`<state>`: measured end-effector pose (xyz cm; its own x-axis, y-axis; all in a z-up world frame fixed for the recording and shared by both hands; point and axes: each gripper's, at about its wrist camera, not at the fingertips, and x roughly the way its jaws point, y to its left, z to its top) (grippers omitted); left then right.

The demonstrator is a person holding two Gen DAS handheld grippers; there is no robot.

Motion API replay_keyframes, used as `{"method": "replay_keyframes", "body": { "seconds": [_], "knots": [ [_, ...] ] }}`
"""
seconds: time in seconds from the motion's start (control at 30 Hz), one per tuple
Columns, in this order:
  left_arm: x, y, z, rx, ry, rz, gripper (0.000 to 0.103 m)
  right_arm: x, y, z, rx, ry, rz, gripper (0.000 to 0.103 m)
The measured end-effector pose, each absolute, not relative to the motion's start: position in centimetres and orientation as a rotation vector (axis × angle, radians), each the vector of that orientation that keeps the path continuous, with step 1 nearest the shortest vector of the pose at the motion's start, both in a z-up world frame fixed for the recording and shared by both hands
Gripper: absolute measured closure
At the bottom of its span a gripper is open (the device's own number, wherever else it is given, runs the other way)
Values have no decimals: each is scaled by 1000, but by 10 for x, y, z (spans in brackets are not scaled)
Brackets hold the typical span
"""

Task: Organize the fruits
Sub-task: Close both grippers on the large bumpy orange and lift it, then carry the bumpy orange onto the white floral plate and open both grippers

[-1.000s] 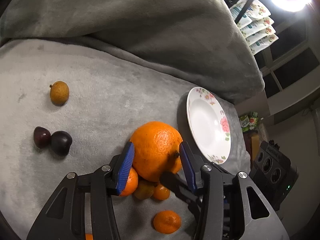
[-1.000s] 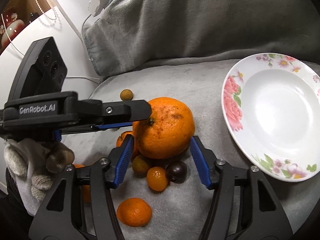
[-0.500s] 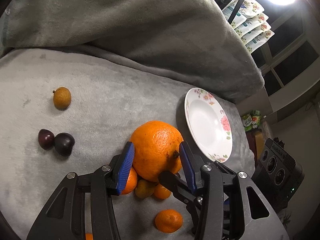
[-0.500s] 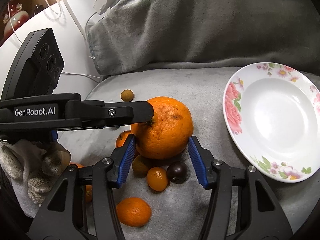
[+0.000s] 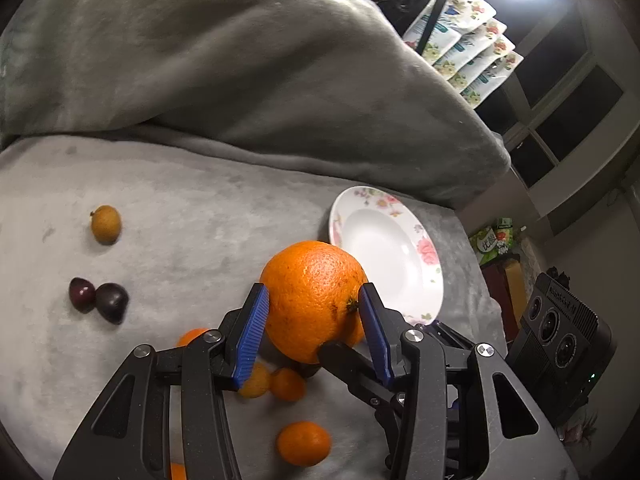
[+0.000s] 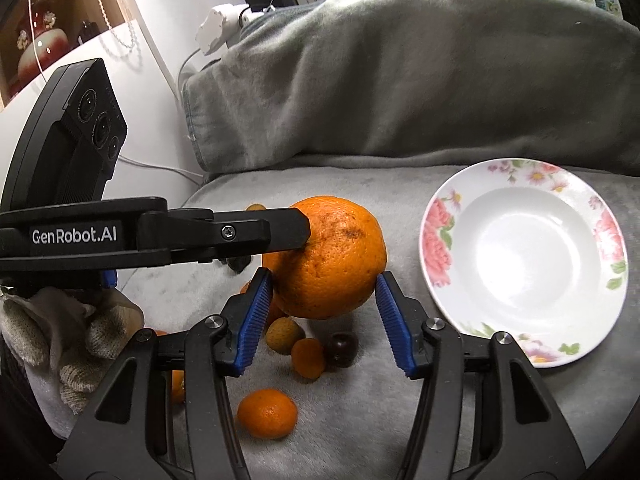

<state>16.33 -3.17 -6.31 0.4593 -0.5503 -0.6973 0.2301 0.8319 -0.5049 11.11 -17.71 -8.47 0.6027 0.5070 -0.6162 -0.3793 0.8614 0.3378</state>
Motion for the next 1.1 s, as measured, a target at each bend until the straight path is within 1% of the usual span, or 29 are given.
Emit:
{"method": "replay_keyframes", "body": {
  "seconds": [0.4, 0.77, 0.8, 0.83, 0.87, 1.1],
  "knots": [
    [163, -70, -53, -339, 973, -554, 59, 96, -218, -73, 195, 741, 452, 47],
    [167, -98, -59, -352, 1010, -611, 59, 95, -250, -73, 223, 744, 405, 47],
    [167, -99, -61, -360, 1018, -621, 60, 95, -252, -72, 226, 739, 400, 48],
    [168, -98, -61, -371, 1021, -629, 63, 94, -254, -71, 224, 726, 396, 51],
    [168, -96, -61, -380, 1022, -631, 63, 93, -254, -68, 215, 714, 395, 54],
    [162, -83, -42, -371, 960, -607, 63, 86, -253, -59, 167, 684, 367, 54]
  ]
}}
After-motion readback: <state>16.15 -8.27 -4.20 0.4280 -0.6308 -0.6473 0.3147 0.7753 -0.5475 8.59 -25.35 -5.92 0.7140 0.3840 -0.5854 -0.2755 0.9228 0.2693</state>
